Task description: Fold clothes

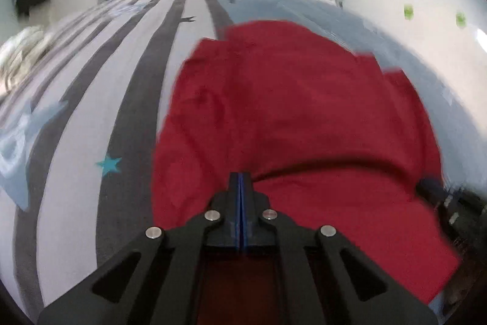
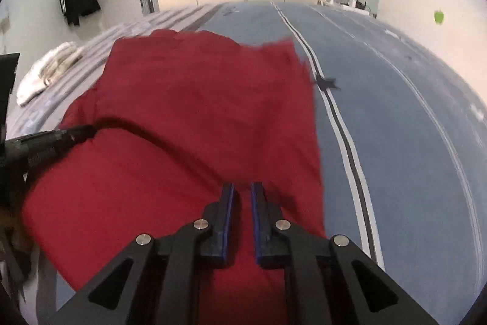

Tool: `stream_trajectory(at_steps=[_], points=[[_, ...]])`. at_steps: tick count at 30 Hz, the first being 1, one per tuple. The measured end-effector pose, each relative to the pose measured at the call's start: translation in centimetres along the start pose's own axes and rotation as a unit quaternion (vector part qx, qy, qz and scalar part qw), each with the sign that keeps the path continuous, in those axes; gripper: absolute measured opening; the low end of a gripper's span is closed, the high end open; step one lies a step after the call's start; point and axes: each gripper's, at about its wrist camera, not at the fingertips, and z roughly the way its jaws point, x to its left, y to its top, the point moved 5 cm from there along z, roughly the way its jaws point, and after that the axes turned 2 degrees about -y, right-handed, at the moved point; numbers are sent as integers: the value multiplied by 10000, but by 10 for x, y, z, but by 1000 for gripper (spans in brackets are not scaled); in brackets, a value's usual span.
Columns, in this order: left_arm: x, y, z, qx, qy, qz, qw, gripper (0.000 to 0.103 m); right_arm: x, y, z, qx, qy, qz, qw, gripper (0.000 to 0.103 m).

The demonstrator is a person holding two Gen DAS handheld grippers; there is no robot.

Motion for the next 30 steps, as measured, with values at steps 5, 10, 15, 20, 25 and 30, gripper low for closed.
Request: stream_trajectory(at_steps=[5, 10, 15, 20, 25, 30], points=[[2, 24, -32, -488, -76, 32, 9988, 1, -28, 17, -35, -321, -138, 587, 9977, 8], [-29, 63, -35, -686, -374, 363, 9963, 1, -4, 61, -37, -681, 7, 549, 9962, 11], [-54, 86, 25, -207, -358, 727, 9965, 1, 26, 104, -3, -737, 171, 322, 9966, 12], [-28, 79, 65, -129, -254, 465, 9985, 2, 20, 95, 55, -398, -172, 172, 9989, 10], [6, 85, 68, -221, 367, -222, 9988, 2, -16, 84, 55, -475, -583, 720, 9946, 12], [2, 90, 40, -627, 149, -87, 9979, 2, -33, 92, 38, -628, -693, 944, 9911, 15]])
